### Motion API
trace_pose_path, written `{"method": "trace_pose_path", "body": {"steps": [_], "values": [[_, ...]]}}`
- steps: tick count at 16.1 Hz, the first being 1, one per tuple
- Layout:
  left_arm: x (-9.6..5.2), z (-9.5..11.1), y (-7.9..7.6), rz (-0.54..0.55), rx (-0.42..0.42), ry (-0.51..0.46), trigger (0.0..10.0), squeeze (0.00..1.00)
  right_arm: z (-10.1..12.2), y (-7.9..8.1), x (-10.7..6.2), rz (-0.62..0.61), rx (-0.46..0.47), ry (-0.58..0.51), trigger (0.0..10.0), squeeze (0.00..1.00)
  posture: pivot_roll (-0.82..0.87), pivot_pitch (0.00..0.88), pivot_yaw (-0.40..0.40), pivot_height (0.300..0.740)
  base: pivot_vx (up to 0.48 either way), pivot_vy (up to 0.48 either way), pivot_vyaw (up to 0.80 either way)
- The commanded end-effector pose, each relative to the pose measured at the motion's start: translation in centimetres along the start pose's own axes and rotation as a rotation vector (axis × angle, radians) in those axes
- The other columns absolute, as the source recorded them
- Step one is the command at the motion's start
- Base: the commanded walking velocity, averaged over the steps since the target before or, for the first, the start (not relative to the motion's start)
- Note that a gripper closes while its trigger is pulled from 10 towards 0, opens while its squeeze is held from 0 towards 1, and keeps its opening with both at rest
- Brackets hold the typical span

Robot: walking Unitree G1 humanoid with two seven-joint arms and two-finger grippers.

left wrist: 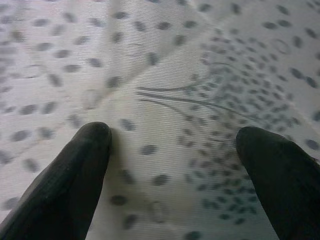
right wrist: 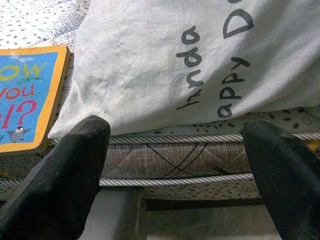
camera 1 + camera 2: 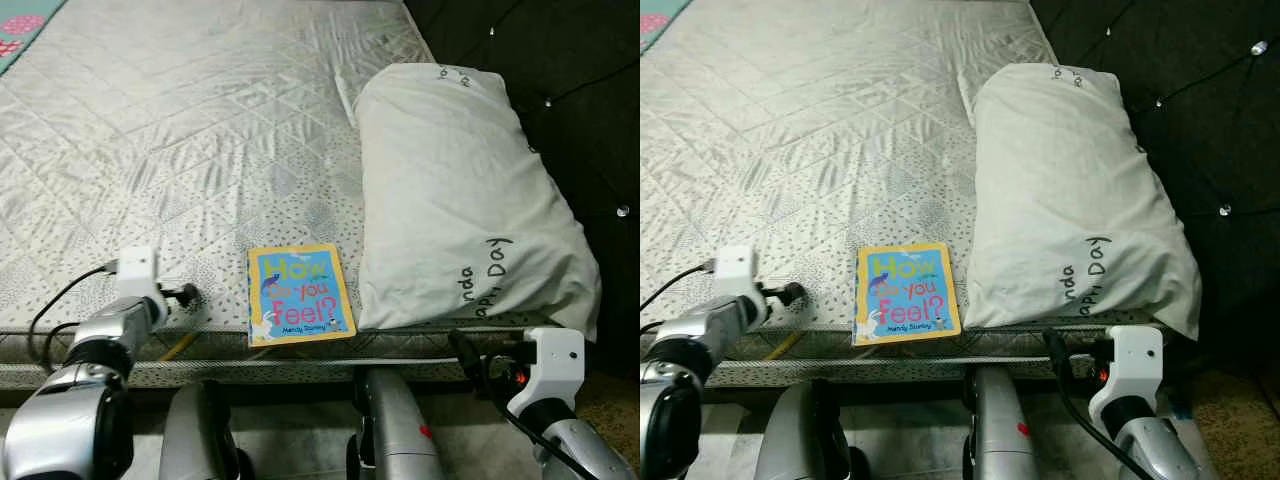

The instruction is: Clean up the room

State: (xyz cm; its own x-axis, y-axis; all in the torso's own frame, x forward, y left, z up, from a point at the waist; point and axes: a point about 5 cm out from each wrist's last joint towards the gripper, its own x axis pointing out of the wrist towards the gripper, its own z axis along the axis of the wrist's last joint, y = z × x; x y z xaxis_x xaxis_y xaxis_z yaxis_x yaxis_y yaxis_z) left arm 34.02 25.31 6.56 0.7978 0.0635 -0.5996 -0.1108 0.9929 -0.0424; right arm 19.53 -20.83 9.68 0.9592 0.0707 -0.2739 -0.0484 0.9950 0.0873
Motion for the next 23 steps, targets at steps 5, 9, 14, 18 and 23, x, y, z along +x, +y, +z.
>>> {"method": "trace_pose_path", "body": {"steps": [5,9,14,18,23], "values": [[0.6,-1.1,-2.8,-0.07,0.091,0.059,10.0,0.0,-0.1,-0.2,-0.5,-0.008,-0.01,0.01,10.0,0.0,-0.29,0.138,-0.044,0.541,0.0,0.0,0.0],[0.6,-0.9,-2.5,-0.037,0.088,0.047,10.0,0.0,-0.2,-0.4,-0.8,-0.022,-0.012,0.012,10.0,0.0,-0.29,0.141,-0.038,0.541,0.0,0.0,0.0],[0.1,0.8,-0.1,0.077,0.059,-0.031,10.0,0.0,-0.2,-0.5,-0.9,-0.031,-0.012,0.011,10.0,0.0,-0.3,0.142,-0.039,0.541,0.0,0.0,0.0],[0.3,1.5,-1.5,0.043,0.121,-0.033,10.0,0.0,-0.1,-0.6,-1.0,-0.035,-0.017,0.01,10.0,0.0,-0.31,0.146,-0.038,0.541,0.0,0.0,0.0],[0.8,0.9,-5.2,-0.068,0.186,-0.013,10.0,0.0,-0.1,-1.0,-1.5,-0.045,-0.026,0.015,10.0,0.0,-0.32,0.152,-0.038,0.541,0.0,0.0,0.0]]}}
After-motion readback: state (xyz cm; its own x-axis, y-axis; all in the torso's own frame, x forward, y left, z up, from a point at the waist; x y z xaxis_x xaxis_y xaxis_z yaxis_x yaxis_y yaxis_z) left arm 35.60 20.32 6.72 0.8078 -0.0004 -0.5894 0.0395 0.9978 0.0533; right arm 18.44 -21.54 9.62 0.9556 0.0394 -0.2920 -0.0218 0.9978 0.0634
